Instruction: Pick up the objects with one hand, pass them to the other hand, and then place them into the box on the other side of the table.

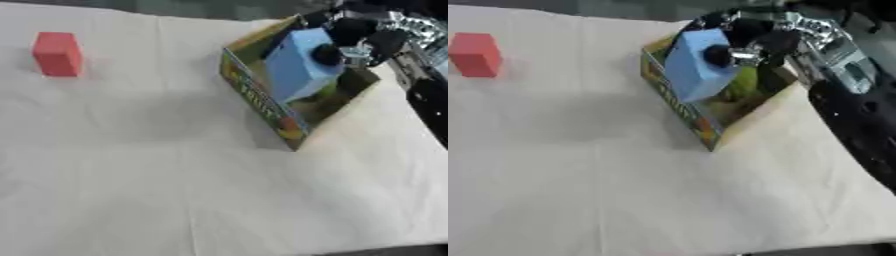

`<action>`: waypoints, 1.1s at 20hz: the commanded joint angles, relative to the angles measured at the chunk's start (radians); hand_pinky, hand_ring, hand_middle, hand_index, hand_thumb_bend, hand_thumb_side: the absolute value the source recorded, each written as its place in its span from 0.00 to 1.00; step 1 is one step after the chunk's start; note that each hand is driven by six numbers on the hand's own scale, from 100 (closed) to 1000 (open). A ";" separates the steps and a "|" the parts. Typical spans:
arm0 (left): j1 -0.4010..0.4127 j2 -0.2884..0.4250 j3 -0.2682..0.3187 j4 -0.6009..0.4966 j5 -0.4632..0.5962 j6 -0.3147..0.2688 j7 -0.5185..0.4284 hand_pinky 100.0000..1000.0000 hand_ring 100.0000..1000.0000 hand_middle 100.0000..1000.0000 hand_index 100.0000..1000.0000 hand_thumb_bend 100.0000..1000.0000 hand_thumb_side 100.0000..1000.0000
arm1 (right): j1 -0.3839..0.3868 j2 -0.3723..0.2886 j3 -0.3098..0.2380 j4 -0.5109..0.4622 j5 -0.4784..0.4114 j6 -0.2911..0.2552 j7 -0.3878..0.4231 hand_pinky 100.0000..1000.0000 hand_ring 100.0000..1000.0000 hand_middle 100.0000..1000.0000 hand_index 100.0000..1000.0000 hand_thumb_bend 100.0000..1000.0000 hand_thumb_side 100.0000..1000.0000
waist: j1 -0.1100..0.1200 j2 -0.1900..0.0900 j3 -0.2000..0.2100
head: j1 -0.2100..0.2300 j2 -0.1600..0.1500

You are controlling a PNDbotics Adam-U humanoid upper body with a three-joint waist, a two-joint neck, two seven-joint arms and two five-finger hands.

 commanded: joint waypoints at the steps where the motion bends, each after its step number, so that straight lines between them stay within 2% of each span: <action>1: 0.003 -0.014 0.063 -0.050 0.087 0.019 -0.004 0.59 0.57 0.70 0.68 0.45 0.13 | -0.007 -0.077 -0.063 0.124 -0.033 -0.050 -0.067 0.91 0.93 0.40 0.46 0.00 0.19 | -0.003 0.000 0.003 | -0.010 -0.014; 3: 0.005 -0.027 0.079 -0.072 0.117 0.048 -0.033 0.59 0.57 0.70 0.68 0.43 0.14 | -0.002 -0.109 -0.094 0.207 -0.018 -0.099 -0.150 0.90 0.92 0.41 0.46 0.00 0.18 | -0.005 -0.001 0.004 | -0.006 -0.017; 5: 0.005 -0.033 0.088 -0.086 0.144 0.068 -0.054 0.59 0.56 0.70 0.68 0.42 0.15 | 0.004 -0.138 -0.112 0.282 0.015 -0.182 -0.258 0.90 0.91 0.40 0.47 0.00 0.17 | -0.007 -0.002 0.004 | -0.002 -0.020; 7: 0.001 -0.038 0.093 -0.094 0.164 0.078 -0.073 0.59 0.56 0.70 0.69 0.41 0.15 | 0.008 -0.163 -0.113 0.356 0.056 -0.254 -0.352 0.89 0.90 0.40 0.46 0.00 0.17 | -0.008 -0.001 0.004 | 0.001 -0.024; 9: -0.002 -0.045 0.095 -0.101 0.180 0.084 -0.089 0.58 0.55 0.70 0.69 0.40 0.16 | 0.010 -0.175 -0.106 0.411 0.085 -0.313 -0.404 0.89 0.90 0.40 0.46 0.00 0.16 | -0.008 0.000 0.006 | 0.002 -0.028; 12: -0.006 -0.049 0.096 -0.108 0.198 0.089 -0.106 0.59 0.55 0.70 0.69 0.40 0.16 | 0.017 -0.178 -0.095 0.442 0.101 -0.365 -0.413 0.89 0.90 0.40 0.46 0.00 0.15 | -0.007 0.002 0.004 | 0.007 -0.026; 16: -0.009 -0.053 0.098 -0.115 0.205 0.090 -0.115 0.59 0.55 0.70 0.70 0.39 0.17 | 0.028 -0.181 -0.098 0.450 0.106 -0.403 -0.393 0.89 0.90 0.40 0.46 0.00 0.15 | -0.008 0.006 0.004 | 0.004 -0.023; 18: -0.009 -0.053 0.100 -0.118 0.205 0.092 -0.116 0.59 0.55 0.70 0.70 0.39 0.17 | 0.036 -0.181 -0.098 0.449 0.109 -0.415 -0.383 0.89 0.90 0.40 0.46 0.00 0.12 | -0.009 0.008 0.005 | 0.001 -0.023; 22: -0.009 -0.057 0.105 -0.122 0.206 0.099 -0.115 0.59 0.55 0.70 0.69 0.38 0.17 | 0.045 -0.173 -0.094 0.420 0.112 -0.414 -0.350 0.89 0.90 0.40 0.46 0.00 0.14 | -0.011 0.012 0.006 | -0.002 -0.024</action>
